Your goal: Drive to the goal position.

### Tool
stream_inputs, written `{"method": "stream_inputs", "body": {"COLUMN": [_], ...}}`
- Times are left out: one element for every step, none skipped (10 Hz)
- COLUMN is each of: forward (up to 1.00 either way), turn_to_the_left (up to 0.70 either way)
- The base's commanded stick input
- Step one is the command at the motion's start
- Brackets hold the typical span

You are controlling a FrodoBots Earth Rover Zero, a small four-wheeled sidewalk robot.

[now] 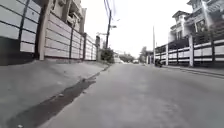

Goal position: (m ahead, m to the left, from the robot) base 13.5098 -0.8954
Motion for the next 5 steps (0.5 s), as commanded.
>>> {"method": "stream_inputs", "body": {"forward": [1.00,1.00,1.00,1.00,1.00], "turn_to_the_left": [0.00,0.00,0.00,0.00,0.00]}}
